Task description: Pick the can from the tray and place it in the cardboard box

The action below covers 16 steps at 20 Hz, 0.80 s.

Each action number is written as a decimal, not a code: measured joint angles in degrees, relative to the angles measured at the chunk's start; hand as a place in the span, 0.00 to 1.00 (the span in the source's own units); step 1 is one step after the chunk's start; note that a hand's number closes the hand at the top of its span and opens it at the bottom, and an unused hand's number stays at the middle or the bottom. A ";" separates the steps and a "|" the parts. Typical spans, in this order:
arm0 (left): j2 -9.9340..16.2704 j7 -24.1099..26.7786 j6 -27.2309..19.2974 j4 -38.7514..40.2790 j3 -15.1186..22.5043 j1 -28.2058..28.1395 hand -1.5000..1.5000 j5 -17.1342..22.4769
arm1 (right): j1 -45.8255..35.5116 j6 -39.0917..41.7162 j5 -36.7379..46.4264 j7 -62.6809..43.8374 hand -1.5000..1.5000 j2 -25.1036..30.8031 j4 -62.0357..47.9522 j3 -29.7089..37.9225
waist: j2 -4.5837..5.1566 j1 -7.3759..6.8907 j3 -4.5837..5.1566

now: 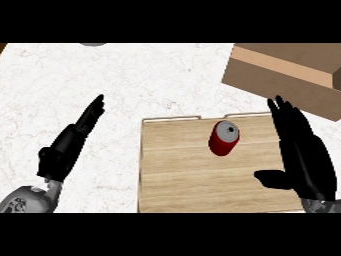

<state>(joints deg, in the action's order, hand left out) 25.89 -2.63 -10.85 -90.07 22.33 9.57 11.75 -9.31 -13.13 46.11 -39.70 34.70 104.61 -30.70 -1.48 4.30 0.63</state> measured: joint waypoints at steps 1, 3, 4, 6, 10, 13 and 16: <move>-0.17 0.19 0.12 -0.08 0.13 -0.06 0.50 -0.05 | -0.06 2.88 0.28 -3.35 0.00 -0.16 3.00 -0.75 | 0.06 -0.31 -0.03; -0.37 0.35 0.56 0.57 0.01 0.73 0.50 -0.10 | -0.38 8.96 -0.04 -9.96 0.00 -1.02 8.26 -2.36 | 0.29 -0.79 -0.08; -0.69 0.66 0.66 0.96 0.24 1.05 0.50 -0.39 | -1.00 11.97 -0.50 -13.22 0.00 -1.95 10.58 -3.18 | 0.42 -1.14 -0.10; -0.99 0.79 1.18 1.43 0.35 1.68 0.50 -0.51 | -1.43 16.79 -1.15 -19.01 0.00 -3.96 15.43 -4.74 | 0.60 -1.69 -0.17; -1.92 0.66 2.35 2.55 0.15 3.36 0.50 -0.38 | -3.98 22.55 -3.05 -24.95 0.00 -9.19 19.71 -5.55 | 1.02 -2.96 -0.31; -2.82 1.32 2.82 3.73 0.24 4.10 0.50 -1.01 | -6.58 24.37 -3.73 -27.18 0.00 -13.12 19.33 -4.64 | 1.22 -3.60 -0.38; -3.24 1.10 3.61 3.64 -0.09 4.47 0.50 -1.07 | -8.42 25.10 -2.65 -27.92 0.00 -16.67 16.85 -4.16 | 1.31 -4.08 -0.45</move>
<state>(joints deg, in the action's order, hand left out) 22.66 -1.53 -7.24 -86.43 22.24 14.04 10.68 -17.73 11.97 43.46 -67.62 18.03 121.45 -34.86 -0.17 0.22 0.18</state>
